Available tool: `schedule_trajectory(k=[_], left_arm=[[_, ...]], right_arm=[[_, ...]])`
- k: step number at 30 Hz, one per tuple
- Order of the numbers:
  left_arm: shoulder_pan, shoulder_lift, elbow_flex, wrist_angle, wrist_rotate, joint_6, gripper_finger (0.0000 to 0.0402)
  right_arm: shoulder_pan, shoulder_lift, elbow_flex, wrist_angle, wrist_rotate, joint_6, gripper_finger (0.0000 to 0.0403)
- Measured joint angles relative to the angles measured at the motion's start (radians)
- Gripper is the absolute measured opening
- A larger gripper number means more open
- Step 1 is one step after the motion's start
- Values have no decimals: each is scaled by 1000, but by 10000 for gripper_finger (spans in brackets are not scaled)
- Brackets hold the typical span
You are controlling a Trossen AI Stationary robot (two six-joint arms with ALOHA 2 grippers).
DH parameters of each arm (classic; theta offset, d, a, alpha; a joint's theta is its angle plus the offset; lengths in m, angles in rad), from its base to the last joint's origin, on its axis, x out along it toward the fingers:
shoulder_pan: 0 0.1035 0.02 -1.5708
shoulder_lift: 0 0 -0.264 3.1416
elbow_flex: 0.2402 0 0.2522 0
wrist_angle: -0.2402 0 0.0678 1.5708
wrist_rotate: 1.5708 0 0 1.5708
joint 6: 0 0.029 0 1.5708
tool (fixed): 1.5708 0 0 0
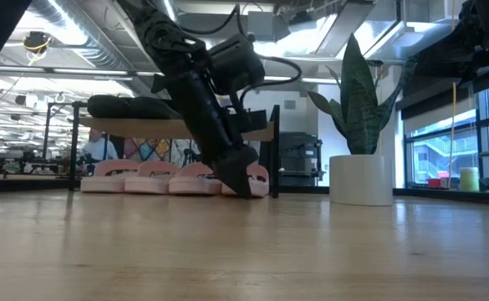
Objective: Pick and place slides into the shelf
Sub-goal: Return to Home Position
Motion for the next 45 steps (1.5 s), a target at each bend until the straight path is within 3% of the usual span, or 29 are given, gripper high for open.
schedule_trajectory(k=[7,10,16,19,23,28,36,39,45], left_arm=[[-37,-33,0,-42,75,70,134],[-49,-93,0,-141,86,70,134],[-70,-289,0,-328,155,-71,134],[-81,-408,0,-309,216,-106,134],[-87,-554,0,-265,213,-111,134],[-93,-763,-37,-241,132,-99,134],[-144,-1139,-363,7,-50,-138,134],[-147,-1256,-466,25,-82,-163,134],[-147,-1471,-622,24,-171,-187,134]], right_arm=[[0,0,0,0,0,0,234],[0,0,0,0,0,1,234],[0,0,0,-4,0,4,234],[0,0,0,-6,0,-2,234],[0,0,0,1,0,-49,234],[0,0,0,25,0,-74,234],[0,-7,8,12,-19,-42,234],[0,-10,8,15,-78,-15,234],[0,-10,8,6,-88,24,234]])
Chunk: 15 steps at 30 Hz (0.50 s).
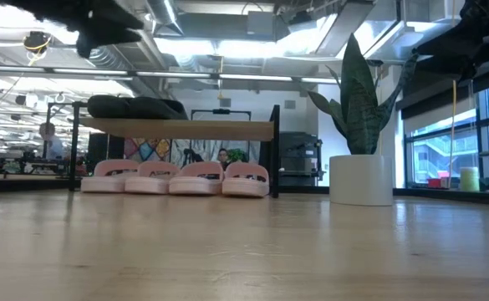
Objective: Pick and place slides into the shelf
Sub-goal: Return to Home Position
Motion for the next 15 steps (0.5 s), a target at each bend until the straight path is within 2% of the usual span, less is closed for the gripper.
schedule_trajectory(k=[6,9,12,15], left_arm=[[0,-220,-107,2,-6,3,134],[0,-313,-141,-5,-6,26,134],[0,-394,-168,-7,-21,68,134],[0,-453,-182,-21,-99,125,134]], right_arm=[[0,0,0,1,12,0,234],[-1,0,0,-1,114,33,234],[-1,0,0,-3,174,-18,234],[-1,0,0,28,253,-72,234]])
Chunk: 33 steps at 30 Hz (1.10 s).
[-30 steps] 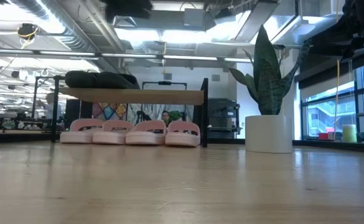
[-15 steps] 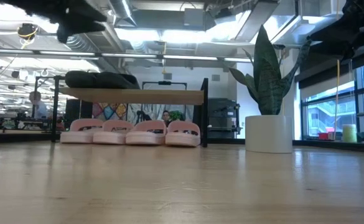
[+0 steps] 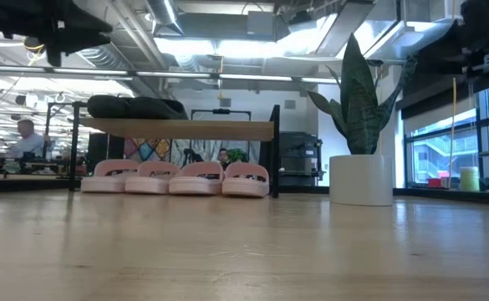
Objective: Pick and place slides into the shelf
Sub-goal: Return to Home Position
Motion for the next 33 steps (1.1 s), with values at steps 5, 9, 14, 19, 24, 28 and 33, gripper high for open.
schedule_trajectory(k=[5,9,14,19,24,28,33], left_arm=[[1,-38,-6,-10,-182,65,134],[1,-38,-6,-12,-231,89,134],[1,-38,-6,-21,-298,89,134],[0,-38,-6,-30,-299,88,134],[0,-38,-6,-30,-299,87,134],[0,-38,-6,-40,-299,88,134],[0,-38,-6,-76,-328,85,134]], right_arm=[[0,0,1,58,252,-74,234],[-30,0,-1,68,289,-86,234],[-107,0,-67,171,290,-110,234],[-216,0,-215,484,201,-247,234],[-374,0,-306,694,108,-314,234],[-523,2,-335,717,-5,-282,234],[-708,2,-355,710,-155,-211,234]])
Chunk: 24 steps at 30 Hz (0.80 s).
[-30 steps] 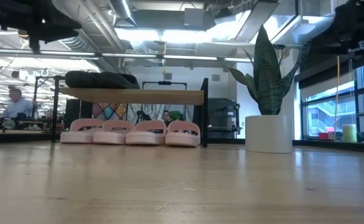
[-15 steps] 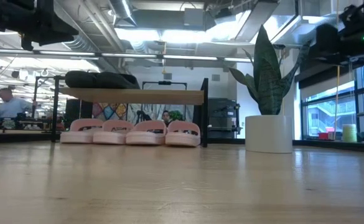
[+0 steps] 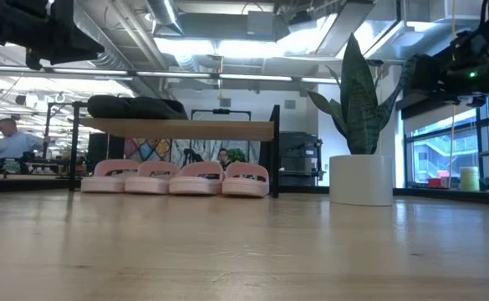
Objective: Pick and place slides into the shelf
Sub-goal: Return to Home Position
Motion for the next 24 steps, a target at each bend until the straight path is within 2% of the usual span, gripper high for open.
schedule_trajectory(k=[6,11,16,24], left_arm=[[0,0,0,-4,-29,-3,134],[0,0,0,-18,-31,-4,134],[0,0,0,-45,-38,-4,134],[0,0,0,-74,-56,-5,134]], right_arm=[[-197,0,0,-8,-97,55,234],[-318,0,0,-86,-197,84,234],[-375,0,0,-175,-300,106,234],[-423,3,0,-181,-295,74,234]])
